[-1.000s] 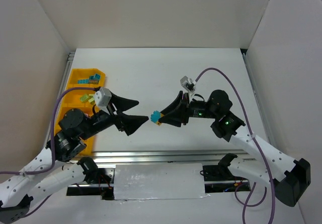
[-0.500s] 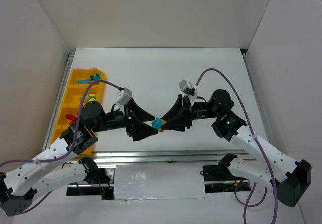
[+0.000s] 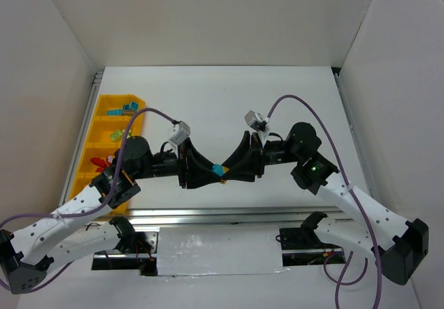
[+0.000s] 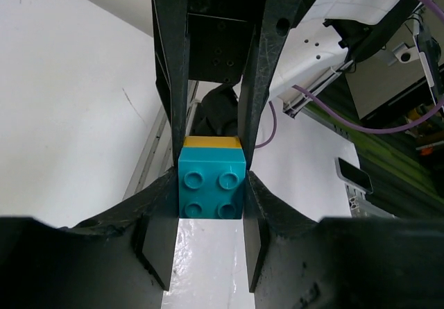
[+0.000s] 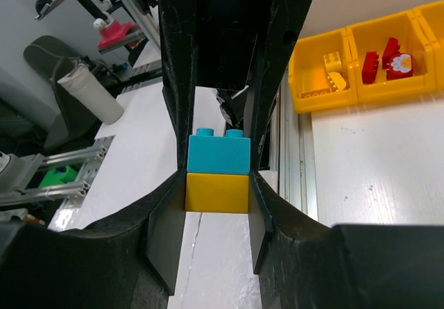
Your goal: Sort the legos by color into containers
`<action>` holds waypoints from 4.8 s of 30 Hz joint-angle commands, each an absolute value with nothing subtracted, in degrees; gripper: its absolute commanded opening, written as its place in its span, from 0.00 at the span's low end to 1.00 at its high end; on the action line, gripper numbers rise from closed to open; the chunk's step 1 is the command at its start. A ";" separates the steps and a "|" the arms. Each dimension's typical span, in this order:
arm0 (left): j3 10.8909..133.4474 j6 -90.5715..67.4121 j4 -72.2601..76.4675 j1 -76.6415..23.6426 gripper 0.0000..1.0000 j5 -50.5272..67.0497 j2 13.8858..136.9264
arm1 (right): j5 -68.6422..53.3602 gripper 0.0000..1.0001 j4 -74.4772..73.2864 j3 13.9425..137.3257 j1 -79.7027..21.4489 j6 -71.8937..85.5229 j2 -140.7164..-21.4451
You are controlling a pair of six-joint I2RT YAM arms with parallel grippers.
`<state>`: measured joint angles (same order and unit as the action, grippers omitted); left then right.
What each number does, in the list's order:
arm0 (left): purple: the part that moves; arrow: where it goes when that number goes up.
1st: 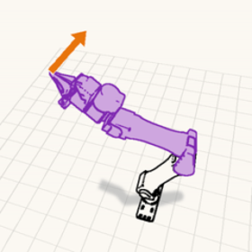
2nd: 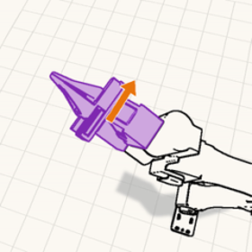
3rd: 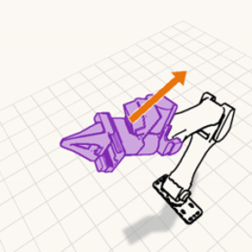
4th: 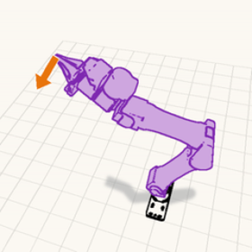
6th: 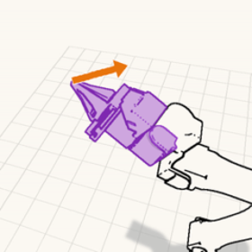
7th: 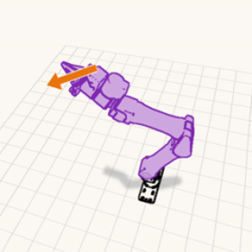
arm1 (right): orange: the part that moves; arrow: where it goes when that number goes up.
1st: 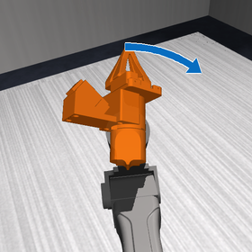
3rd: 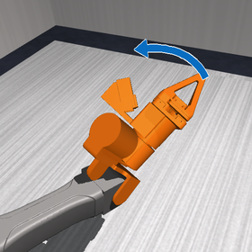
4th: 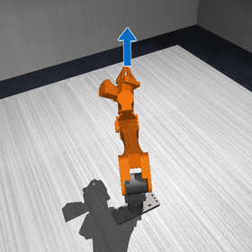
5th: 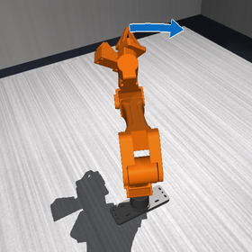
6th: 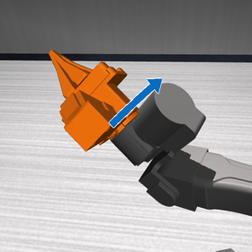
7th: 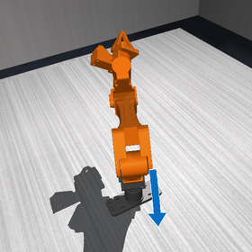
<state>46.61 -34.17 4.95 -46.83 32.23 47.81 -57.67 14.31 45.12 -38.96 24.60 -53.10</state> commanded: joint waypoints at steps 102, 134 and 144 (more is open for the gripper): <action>34.20 -28.22 7.17 -22.68 1.00 30.33 21.00 | -6.96 0.00 11.82 43.58 -48.60 61.88 -58.55; 30.50 4.22 35.16 -54.67 0.80 3.78 44.30 | -17.31 0.00 7.56 43.42 -44.56 61.61 -52.03; 31.02 4.13 35.77 -54.67 0.62 6.94 43.15 | -19.07 0.00 9.67 42.36 -44.74 62.31 -52.91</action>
<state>28.51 2.98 31.35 -54.33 4.86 44.05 -17.61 5.76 42.65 -44.95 61.91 -52.88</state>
